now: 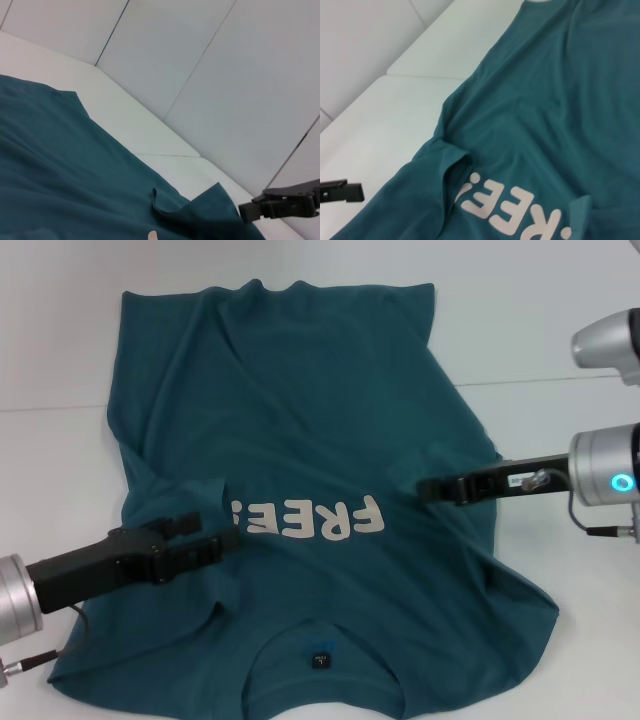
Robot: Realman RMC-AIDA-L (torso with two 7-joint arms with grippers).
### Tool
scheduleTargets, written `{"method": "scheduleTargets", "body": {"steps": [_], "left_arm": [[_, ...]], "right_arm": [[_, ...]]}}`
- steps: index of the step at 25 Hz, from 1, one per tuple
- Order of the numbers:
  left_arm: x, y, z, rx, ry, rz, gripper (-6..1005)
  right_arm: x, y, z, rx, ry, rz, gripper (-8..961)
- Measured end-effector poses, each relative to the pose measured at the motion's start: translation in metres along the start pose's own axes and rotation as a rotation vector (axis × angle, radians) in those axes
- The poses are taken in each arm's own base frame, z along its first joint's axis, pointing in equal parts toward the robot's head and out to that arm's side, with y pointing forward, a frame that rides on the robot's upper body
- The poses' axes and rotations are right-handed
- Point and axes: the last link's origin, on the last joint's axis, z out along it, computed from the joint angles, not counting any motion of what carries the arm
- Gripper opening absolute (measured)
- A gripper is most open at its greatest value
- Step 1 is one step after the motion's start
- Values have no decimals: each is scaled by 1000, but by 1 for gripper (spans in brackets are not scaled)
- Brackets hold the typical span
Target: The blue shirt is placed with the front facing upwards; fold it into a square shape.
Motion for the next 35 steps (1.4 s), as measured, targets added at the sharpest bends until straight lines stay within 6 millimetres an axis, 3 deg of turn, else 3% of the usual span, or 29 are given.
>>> {"method": "scheduleTargets", "body": {"steps": [8,14,25,35], "left_arm": [[2,0,2,-3,0,6,884],[3,0,2,-2,0,6,883],[2,1,3,-7,-5,3,881],[0,5,2,-39,-15,-3,879]], "right_arm": [[3,12,15,-32,55,-32,14],[4,7,8,-25,36,-17,121],[13,-17,-19,14,-31,51,546],[45,-33,-61,-22,-45,156,789]]}}
